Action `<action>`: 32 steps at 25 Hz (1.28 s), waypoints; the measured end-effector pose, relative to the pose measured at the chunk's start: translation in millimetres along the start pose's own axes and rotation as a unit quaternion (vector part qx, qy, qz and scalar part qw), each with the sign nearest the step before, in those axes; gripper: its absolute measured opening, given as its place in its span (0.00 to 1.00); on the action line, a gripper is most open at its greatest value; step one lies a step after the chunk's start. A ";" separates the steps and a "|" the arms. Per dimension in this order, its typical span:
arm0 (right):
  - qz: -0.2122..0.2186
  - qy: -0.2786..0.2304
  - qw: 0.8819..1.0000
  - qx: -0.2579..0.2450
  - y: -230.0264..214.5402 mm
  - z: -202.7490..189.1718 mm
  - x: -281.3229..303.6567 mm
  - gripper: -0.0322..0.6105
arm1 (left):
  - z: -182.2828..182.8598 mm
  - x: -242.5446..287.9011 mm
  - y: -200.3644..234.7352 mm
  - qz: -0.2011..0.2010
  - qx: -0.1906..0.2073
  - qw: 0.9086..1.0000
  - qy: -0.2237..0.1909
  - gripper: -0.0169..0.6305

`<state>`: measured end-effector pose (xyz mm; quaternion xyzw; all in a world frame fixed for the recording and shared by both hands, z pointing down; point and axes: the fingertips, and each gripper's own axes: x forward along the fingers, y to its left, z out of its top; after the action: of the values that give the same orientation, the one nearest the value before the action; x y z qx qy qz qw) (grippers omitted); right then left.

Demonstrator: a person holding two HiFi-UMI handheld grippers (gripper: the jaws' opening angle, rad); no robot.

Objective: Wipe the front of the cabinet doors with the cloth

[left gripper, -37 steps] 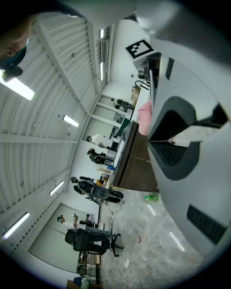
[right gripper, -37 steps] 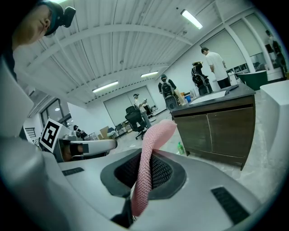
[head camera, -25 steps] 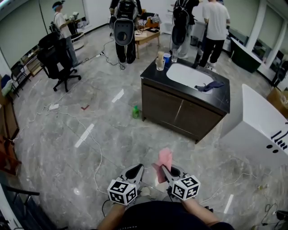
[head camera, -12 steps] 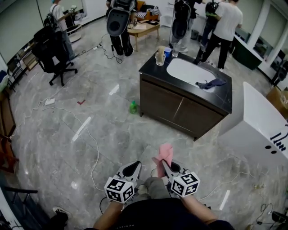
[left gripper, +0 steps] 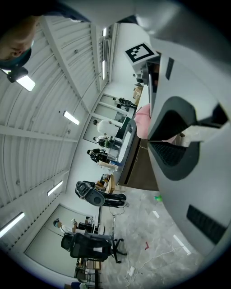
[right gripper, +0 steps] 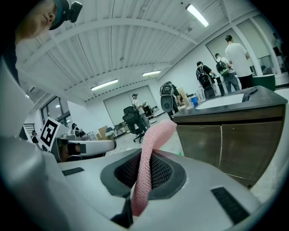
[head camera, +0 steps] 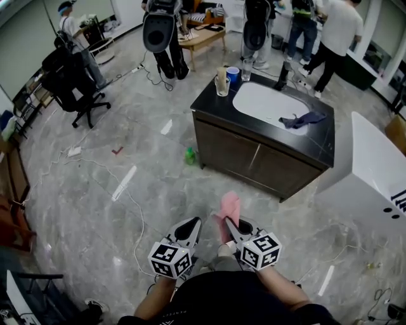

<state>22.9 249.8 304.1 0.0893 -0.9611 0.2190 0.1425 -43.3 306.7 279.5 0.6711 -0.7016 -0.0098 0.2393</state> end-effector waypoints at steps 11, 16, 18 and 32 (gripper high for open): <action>0.019 0.002 1.000 0.007 -43.8 20.6 23.9 0.12 | 22.0 61.1 7.6 0.010 0.005 1.000 0.004 0.05; 0.012 -0.008 1.000 0.014 -59.1 29.6 26.1 0.12 | 28.7 78.7 6.1 0.002 0.014 1.000 0.009 0.05; 0.008 -0.012 1.000 0.018 -64.6 32.0 26.4 0.12 | 31.6 84.9 6.2 0.000 0.015 1.000 0.010 0.05; -0.044 -0.027 0.998 0.027 -91.3 48.3 51.2 0.12 | 54.7 124.7 26.3 -0.055 0.028 0.998 0.015 0.05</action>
<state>-15.4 141.6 314.5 0.1417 -0.9534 0.2360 0.1234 -85.1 174.5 280.1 0.7153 -0.6598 0.0063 0.2301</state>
